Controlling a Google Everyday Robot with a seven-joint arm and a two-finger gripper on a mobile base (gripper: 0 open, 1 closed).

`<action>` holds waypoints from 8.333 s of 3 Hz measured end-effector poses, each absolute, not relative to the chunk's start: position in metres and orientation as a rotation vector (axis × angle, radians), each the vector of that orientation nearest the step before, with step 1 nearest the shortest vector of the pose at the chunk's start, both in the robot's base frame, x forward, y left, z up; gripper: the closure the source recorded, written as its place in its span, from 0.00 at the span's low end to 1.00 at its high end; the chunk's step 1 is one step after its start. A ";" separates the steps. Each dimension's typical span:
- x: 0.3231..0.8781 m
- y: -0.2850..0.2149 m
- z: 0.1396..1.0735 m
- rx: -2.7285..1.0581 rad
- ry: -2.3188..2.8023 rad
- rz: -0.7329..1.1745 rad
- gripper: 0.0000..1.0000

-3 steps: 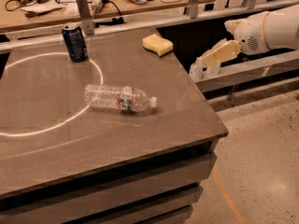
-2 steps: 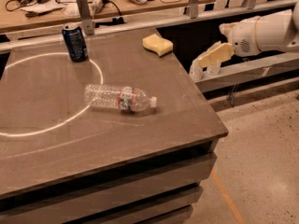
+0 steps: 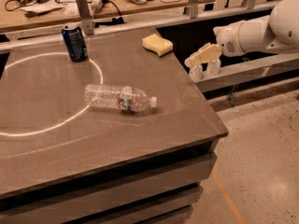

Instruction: Move sponge near pepsi can

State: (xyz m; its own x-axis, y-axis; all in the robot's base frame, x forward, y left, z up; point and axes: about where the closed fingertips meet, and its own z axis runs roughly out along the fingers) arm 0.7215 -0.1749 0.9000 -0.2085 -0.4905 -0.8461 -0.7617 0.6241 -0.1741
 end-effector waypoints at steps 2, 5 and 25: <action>0.755 -0.155 0.885 -0.931 1.902 0.341 0.00; 0.781 -0.092 0.868 -0.972 1.907 0.327 0.00; 0.775 0.023 0.907 -1.126 1.607 0.787 0.00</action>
Offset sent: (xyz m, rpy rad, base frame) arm 0.0495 0.0306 -0.0219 0.0508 0.0411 -0.0857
